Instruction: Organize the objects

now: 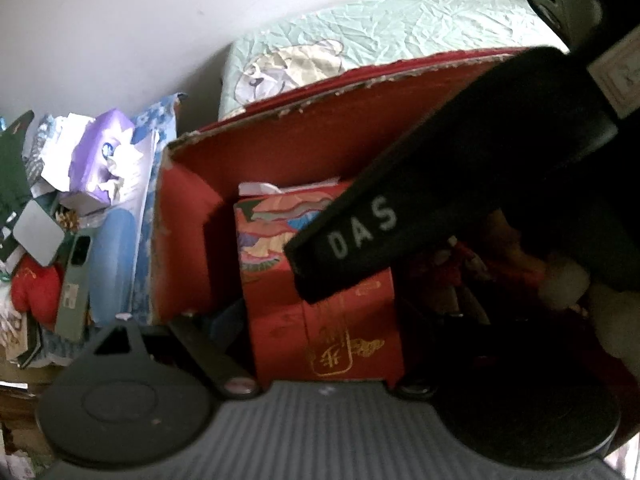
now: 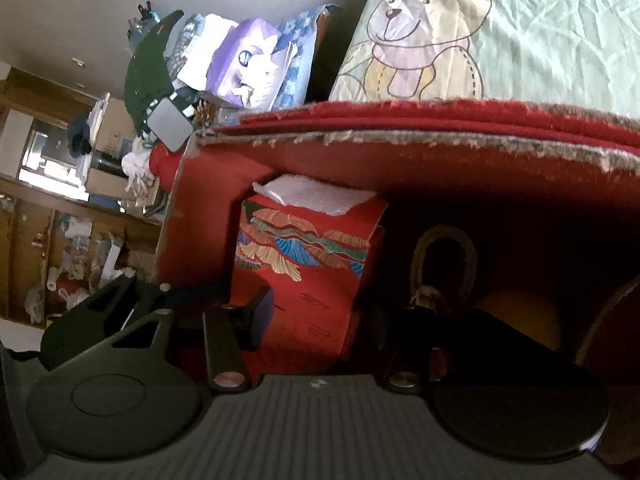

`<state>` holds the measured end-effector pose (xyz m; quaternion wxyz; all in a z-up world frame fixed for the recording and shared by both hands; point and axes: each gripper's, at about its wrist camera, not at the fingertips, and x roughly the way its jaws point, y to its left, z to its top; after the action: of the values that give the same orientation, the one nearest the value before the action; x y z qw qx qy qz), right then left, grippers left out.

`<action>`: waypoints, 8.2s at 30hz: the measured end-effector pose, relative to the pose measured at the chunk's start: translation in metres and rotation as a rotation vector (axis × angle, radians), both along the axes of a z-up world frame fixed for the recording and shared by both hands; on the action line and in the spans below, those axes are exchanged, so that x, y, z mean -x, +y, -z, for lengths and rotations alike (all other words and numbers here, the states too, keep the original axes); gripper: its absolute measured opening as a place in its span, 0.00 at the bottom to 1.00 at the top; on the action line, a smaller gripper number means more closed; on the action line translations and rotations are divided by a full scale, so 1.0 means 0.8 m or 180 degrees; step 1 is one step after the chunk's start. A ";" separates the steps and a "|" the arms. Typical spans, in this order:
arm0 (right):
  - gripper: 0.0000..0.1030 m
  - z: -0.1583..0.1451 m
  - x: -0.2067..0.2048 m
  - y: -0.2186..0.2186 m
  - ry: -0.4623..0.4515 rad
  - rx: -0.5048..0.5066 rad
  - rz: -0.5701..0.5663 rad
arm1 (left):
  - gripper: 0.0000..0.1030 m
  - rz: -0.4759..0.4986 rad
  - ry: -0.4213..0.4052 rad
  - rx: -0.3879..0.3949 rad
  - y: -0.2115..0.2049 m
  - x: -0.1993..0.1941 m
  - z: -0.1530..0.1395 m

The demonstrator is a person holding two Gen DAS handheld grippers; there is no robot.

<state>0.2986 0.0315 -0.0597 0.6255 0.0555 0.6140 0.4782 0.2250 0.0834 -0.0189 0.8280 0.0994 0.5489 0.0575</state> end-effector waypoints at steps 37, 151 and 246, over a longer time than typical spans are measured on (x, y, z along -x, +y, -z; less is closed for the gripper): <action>0.51 -0.072 0.078 -0.096 -0.0769 0.0121 0.1138 | 0.87 -0.0006 -0.0458 0.0164 -0.019 0.048 -0.047; 0.80 -0.127 0.158 -0.123 -0.1944 0.1090 0.1932 | 0.99 -0.0526 -0.0754 0.0338 -0.009 0.098 -0.090; 0.76 -0.077 0.123 -0.115 -0.1620 0.1165 0.1820 | 0.99 -0.0391 -0.0434 0.0397 -0.006 0.044 -0.033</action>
<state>0.1998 -0.0603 0.0016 0.8641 -0.0082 0.4747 0.1670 0.1902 0.0790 0.0077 0.8629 0.0097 0.4988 0.0804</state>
